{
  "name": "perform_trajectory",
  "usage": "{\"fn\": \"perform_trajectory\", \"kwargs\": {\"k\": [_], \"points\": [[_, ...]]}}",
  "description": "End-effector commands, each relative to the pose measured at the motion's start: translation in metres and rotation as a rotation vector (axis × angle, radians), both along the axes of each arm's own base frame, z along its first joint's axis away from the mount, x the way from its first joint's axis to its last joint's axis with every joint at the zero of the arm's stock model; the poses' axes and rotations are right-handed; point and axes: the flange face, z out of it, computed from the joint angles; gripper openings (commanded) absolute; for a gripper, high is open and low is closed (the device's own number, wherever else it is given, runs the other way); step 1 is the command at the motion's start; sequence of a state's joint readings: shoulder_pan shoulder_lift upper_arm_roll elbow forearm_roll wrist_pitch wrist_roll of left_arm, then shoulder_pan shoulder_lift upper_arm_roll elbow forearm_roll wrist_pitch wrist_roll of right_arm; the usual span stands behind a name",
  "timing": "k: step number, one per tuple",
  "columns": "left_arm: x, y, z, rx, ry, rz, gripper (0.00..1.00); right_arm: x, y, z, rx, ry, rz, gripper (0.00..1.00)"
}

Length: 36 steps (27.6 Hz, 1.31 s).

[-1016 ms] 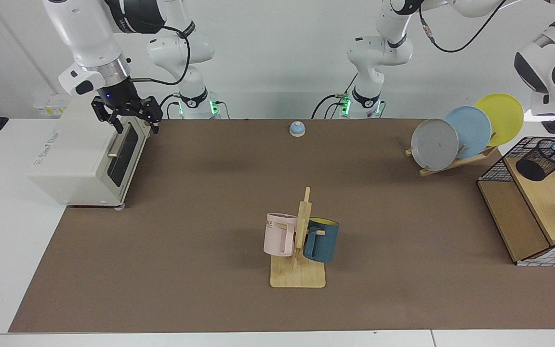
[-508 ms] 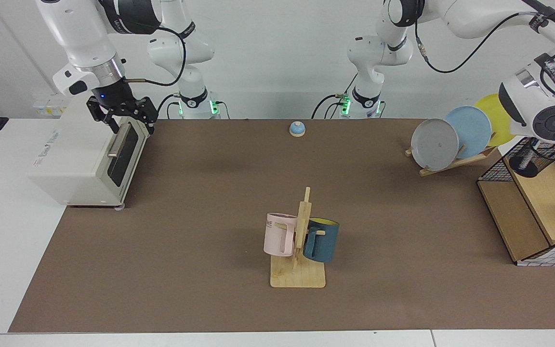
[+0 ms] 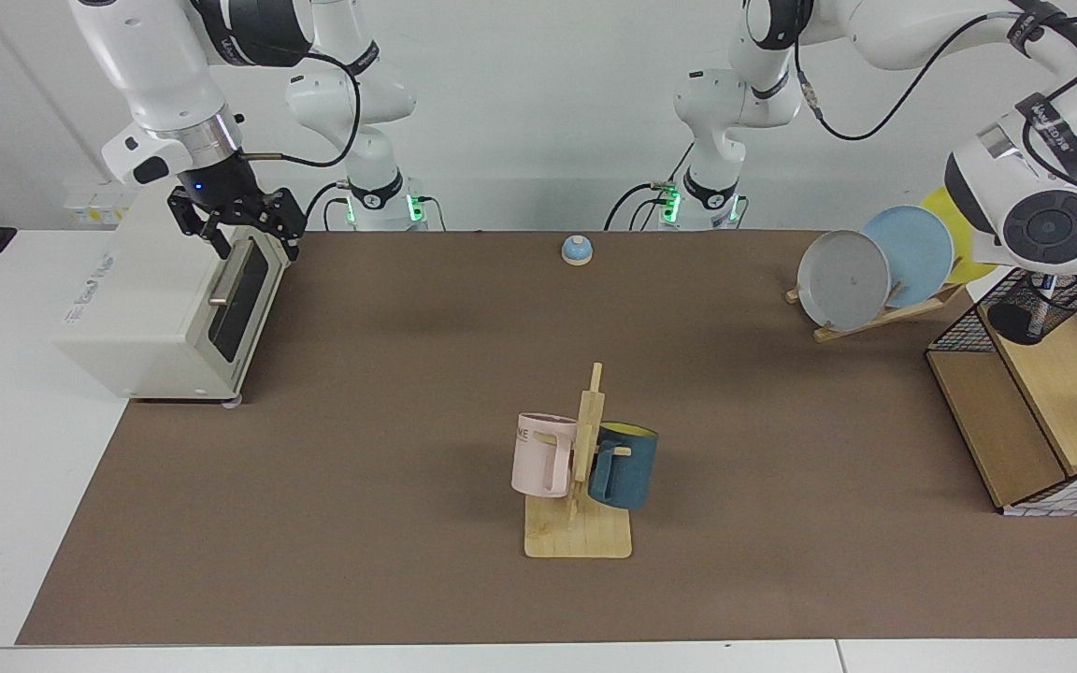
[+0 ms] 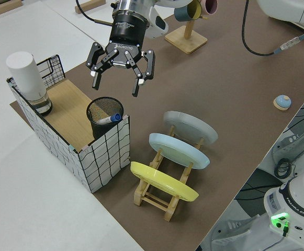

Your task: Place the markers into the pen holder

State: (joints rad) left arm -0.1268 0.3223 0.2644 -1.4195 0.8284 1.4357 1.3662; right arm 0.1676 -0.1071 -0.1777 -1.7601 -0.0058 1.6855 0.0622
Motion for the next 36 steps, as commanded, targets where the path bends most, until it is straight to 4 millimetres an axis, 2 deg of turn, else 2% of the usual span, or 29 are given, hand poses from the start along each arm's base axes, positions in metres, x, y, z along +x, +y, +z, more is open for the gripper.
{"fn": "perform_trajectory", "kwargs": {"k": [1,4,8,11,14,18,20,24,32,36], "points": [[0.002,-0.031,0.002,-0.18,-0.093,0.055,1.0,0.004,0.0,0.001,0.015,-0.013,0.017,1.0],[0.0,-0.048,-0.007,-0.347,-0.168,0.148,1.0,0.004,0.0,0.002,0.015,-0.014,0.015,1.0],[-0.002,-0.067,-0.015,-0.528,-0.284,0.357,1.0,0.005,0.0,0.001,0.015,-0.013,0.015,1.0],[-0.003,-0.088,-0.018,-0.521,-0.372,0.508,1.0,0.005,0.001,0.001,0.015,-0.013,0.017,1.0],[-0.002,-0.13,-0.021,-0.493,-0.435,0.611,1.0,0.004,0.0,0.002,0.015,-0.014,0.015,1.0],[-0.004,-0.163,-0.016,-0.456,-0.528,0.779,1.0,0.004,0.0,0.002,0.015,-0.014,0.017,1.0],[-0.007,-0.17,-0.008,-0.471,-0.556,0.844,1.0,0.004,0.0,0.001,0.015,-0.013,0.015,1.0],[-0.011,-0.171,0.007,-0.473,-0.624,0.933,1.0,0.004,0.0,0.002,0.012,-0.014,0.017,1.0],[-0.052,-0.179,0.075,-0.519,-0.777,1.014,1.0,0.004,-0.001,0.002,0.007,-0.014,0.019,1.0],[-0.063,-0.178,0.094,-0.506,-0.827,1.094,1.0,0.004,-0.001,0.002,0.007,-0.014,0.017,1.0]]}}
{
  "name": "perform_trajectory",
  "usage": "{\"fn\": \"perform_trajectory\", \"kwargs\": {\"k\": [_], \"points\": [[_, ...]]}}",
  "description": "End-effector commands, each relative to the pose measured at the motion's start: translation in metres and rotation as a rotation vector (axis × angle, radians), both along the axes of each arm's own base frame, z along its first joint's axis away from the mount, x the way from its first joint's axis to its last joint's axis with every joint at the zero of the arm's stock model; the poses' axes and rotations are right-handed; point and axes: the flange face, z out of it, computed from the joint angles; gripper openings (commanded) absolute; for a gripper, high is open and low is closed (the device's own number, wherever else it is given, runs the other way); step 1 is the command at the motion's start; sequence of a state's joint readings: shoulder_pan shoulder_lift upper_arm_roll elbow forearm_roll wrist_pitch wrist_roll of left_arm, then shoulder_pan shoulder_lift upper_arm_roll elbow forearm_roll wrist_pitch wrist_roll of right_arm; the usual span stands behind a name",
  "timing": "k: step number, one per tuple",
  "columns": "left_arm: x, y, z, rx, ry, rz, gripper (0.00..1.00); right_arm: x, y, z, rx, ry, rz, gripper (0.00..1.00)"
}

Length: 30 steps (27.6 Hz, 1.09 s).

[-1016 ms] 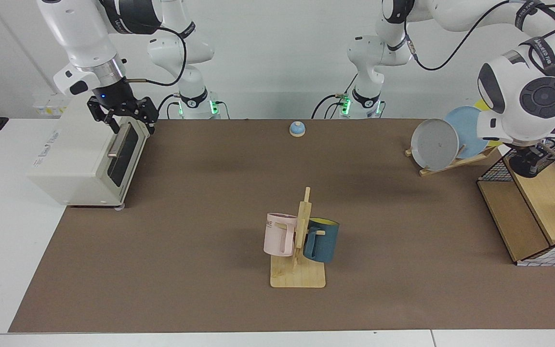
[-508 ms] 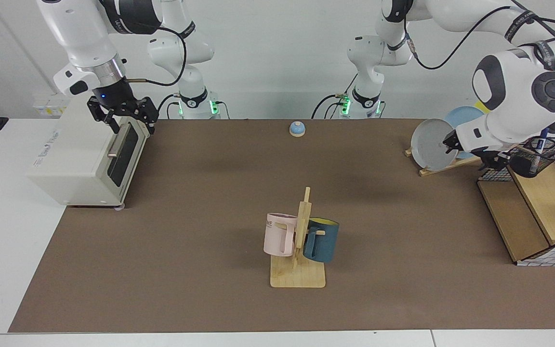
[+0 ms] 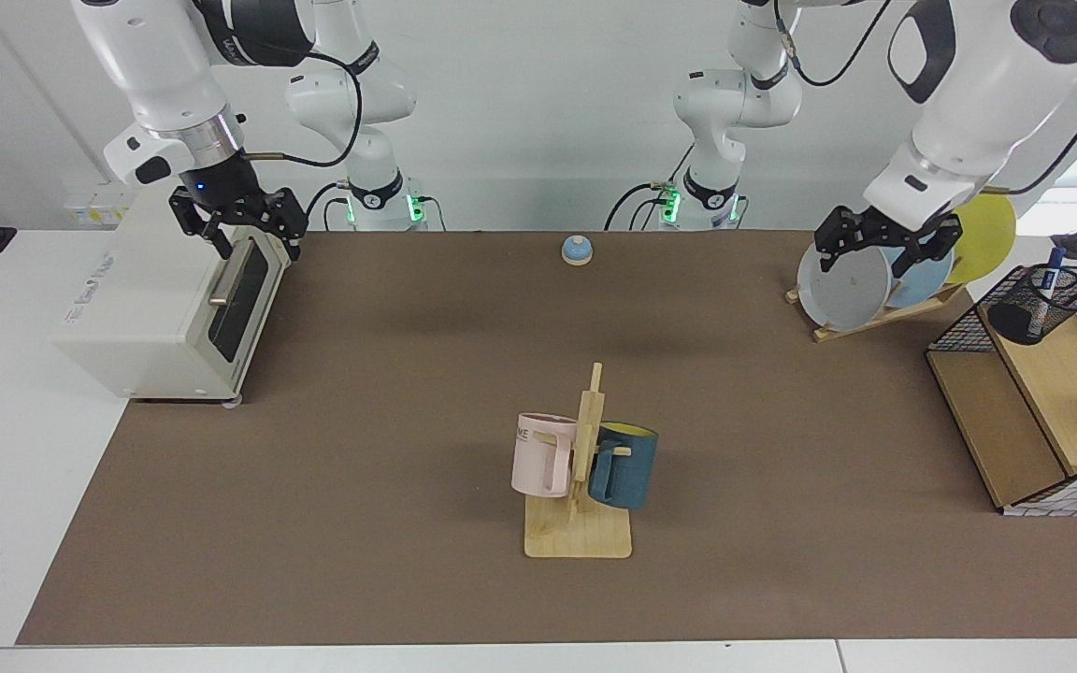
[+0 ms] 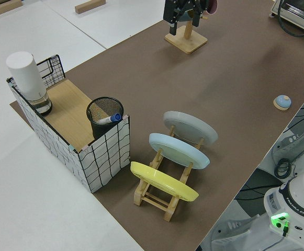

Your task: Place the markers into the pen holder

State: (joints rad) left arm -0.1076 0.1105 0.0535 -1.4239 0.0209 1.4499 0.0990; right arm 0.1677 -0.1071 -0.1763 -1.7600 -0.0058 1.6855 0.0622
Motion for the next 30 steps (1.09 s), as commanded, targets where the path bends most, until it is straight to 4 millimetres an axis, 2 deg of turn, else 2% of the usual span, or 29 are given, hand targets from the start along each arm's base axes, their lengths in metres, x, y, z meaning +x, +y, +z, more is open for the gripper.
{"fn": "perform_trajectory", "kwargs": {"k": [1,4,7,19,30], "points": [[-0.025,0.003,0.018,-0.021,-0.045,0.103,1.0,0.004,-0.002,0.002,0.008,-0.014,0.014,1.0],[-0.031,0.012,0.009,-0.028,-0.031,0.12,1.0,0.004,-0.001,0.001,0.007,-0.011,0.017,1.0],[-0.04,0.012,0.005,-0.033,-0.044,0.117,1.0,0.004,-0.001,0.001,0.007,-0.011,0.017,1.0],[-0.04,0.01,0.001,-0.034,-0.05,0.111,1.0,0.004,-0.002,0.001,0.008,-0.013,0.016,1.0],[-0.039,0.011,-0.004,-0.061,-0.066,0.034,1.0,0.004,-0.002,0.001,0.007,-0.013,0.016,1.0]]}}
